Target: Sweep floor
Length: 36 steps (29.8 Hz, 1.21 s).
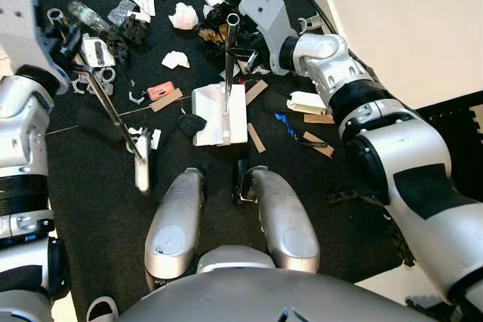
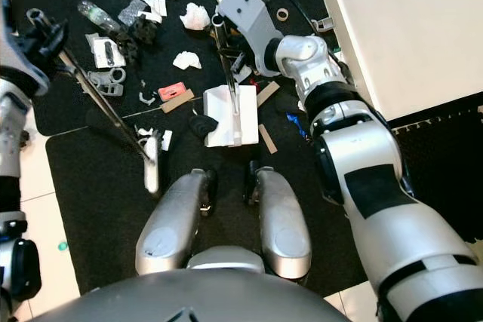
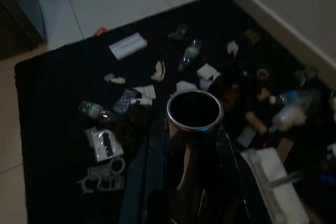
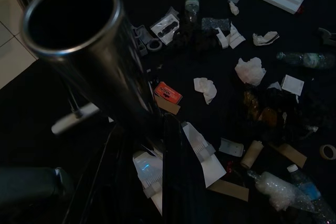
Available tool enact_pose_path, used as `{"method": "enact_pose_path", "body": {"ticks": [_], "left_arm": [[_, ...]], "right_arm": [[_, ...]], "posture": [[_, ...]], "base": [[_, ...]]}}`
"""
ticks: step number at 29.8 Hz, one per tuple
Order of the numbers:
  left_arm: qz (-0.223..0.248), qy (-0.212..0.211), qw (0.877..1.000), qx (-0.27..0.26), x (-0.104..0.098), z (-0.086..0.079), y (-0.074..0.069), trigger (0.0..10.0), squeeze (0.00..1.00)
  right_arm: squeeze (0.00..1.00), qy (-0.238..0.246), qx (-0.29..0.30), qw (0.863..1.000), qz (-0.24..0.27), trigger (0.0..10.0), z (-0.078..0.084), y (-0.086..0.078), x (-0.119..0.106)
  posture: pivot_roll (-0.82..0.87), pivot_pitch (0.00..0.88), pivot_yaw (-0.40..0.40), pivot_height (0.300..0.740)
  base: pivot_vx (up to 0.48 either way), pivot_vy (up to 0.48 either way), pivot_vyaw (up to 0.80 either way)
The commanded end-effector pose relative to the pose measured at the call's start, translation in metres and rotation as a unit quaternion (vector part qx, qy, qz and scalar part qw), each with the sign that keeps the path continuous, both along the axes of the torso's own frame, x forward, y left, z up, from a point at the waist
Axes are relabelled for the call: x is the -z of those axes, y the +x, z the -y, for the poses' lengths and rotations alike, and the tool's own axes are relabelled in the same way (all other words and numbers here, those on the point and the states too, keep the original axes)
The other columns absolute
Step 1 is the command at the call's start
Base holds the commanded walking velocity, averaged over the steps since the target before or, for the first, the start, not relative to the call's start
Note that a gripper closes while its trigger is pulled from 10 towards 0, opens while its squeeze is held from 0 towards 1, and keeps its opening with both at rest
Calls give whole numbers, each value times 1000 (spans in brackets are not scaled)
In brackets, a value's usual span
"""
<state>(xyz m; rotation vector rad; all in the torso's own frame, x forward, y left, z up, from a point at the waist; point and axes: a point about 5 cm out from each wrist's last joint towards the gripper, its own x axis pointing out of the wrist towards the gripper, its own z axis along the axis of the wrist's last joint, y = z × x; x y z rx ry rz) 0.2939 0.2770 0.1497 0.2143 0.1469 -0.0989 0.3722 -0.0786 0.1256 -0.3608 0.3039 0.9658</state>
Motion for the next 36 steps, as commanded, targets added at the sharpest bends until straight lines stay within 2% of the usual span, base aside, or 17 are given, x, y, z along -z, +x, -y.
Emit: {"method": "enact_pose_path", "body": {"ticks": [1, 6, 7, 10, 13, 14, 16, 17, 19, 26, 32, 33, 35, 36], "left_arm": [[-30, 56, 998, -18, 6, -10, -5, 10000, 0], [-9, 76, 997, -11, 10, -7, -3, 10000, 0], [21, 66, 997, -33, 17, -7, -1, 10000, 0], [88, -6, 995, -56, 15, -2, 2, 10000, 0], [152, -84, 983, -55, 3, 7, 4, 10000, 0], [163, -98, 980, -51, 0, 10, 4, 10000, 0], [163, -98, 980, -51, 0, 10, 4, 10000, 0], [190, -136, 972, -39, -11, 16, 7, 10000, 0], [208, -149, 966, -30, -20, 19, 10, 10000, 0], [254, -149, 956, -7, -41, 26, 14, 10000, 0], [275, -134, 952, 15, -57, 27, 11, 10000, 0], [267, -93, 959, 15, -67, 18, 4, 10000, 0], [261, -77, 962, 13, -69, 15, 1, 10000, 0], [235, -57, 970, 11, -68, 11, -1, 10000, 0]], "right_arm": [[0, -20, 15, 998, -63, 10000, 11, -11, 28], [0, -20, 15, 998, -63, 10000, 10, -11, 28], [0, -18, 15, 998, -62, 10000, 9, -11, 27], [0, -17, 14, 998, -62, 10000, 8, -11, 27], [0, -17, 13, 998, -62, 10000, 8, -11, 27], [0, -17, 13, 998, -62, 10000, 9, -11, 27], [0, -17, 13, 998, -62, 10000, 9, -11, 27], [0, -18, 13, 998, -62, 10000, 10, -11, 27], [0, -18, 14, 998, -61, 10000, 10, -11, 26], [0, -17, 14, 998, -59, 10000, 9, -10, 25], [0, -17, 14, 998, -58, 10000, 8, -10, 25], [0, -16, 15, 998, -57, 10000, 8, -10, 24], [0, -16, 15, 998, -57, 10000, 8, -10, 24], [0, -16, 16, 998, -57, 10000, 9, -10, 24]], "posture": [[82, 260, -73, 740], [86, 258, -72, 740], [86, 258, -72, 740], [77, 261, -78, 740], [74, 262, -80, 740], [74, 262, -80, 740], [74, 262, -80, 740], [62, 260, -86, 740], [61, 258, -87, 740], [69, 249, -83, 740], [75, 245, -76, 740], [80, 239, -69, 740], [80, 239, -69, 740], [89, 235, -64, 740]], "base": [[0, 0, 0], [0, 0, 0], [0, 0, 0], [0, 0, 0], [0, 0, 0], [0, 0, 0], [0, 0, 0], [0, 0, 0], [0, 0, 0], [0, 0, 0], [0, 0, 0], [0, 0, 0], [0, 0, 0], [0, 0, 0]]}}
